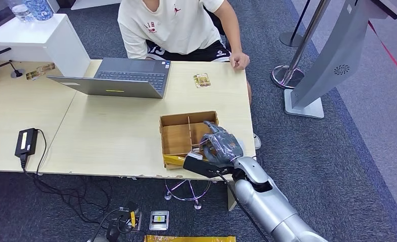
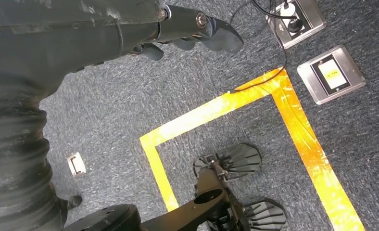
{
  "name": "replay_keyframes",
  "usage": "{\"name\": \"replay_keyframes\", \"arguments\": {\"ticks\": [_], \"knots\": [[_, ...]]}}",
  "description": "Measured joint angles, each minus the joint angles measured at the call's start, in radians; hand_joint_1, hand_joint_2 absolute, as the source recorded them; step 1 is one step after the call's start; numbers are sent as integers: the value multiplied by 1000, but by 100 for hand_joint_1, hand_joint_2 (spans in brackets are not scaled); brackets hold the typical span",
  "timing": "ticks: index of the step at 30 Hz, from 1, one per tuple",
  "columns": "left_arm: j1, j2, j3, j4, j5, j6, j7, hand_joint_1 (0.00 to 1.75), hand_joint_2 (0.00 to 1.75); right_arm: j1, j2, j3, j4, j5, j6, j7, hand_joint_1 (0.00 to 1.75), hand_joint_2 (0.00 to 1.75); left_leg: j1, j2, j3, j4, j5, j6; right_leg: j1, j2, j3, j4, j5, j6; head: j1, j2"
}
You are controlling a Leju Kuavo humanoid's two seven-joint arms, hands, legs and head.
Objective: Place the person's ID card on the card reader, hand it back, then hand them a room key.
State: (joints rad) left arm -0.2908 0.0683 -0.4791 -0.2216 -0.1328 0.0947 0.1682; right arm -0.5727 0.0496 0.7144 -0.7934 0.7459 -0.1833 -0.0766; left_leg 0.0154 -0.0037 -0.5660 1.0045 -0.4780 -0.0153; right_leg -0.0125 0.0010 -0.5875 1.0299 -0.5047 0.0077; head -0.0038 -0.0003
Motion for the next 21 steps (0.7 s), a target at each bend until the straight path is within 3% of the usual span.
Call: {"name": "replay_keyframes", "arguments": {"ticks": [15, 19, 21], "knots": [[2, 1, 0, 0, 3, 5, -33, 0, 175, -46, -6, -70, -113, -41, -69, 14, 175, 175, 0, 0, 0, 0, 0, 0, 0, 0, 0, 0, 0, 0, 0, 0], [9, 8, 0, 0, 18, 10, -64, 0, 175, -232, -15, -225, -394, -77, -61, -5, 175, 175, 0, 0, 0, 0, 0, 0, 0, 0, -1, 0, 1, 0, 0, 0], [13, 10, 0, 1, 28, 16, -73, 0, 175, -307, -8, -258, -461, -88, -50, -27, 175, 175, 0, 1, 0, 0, 0, 0, 0, 0, -1, 0, 1, 0, 0, 0]]}}
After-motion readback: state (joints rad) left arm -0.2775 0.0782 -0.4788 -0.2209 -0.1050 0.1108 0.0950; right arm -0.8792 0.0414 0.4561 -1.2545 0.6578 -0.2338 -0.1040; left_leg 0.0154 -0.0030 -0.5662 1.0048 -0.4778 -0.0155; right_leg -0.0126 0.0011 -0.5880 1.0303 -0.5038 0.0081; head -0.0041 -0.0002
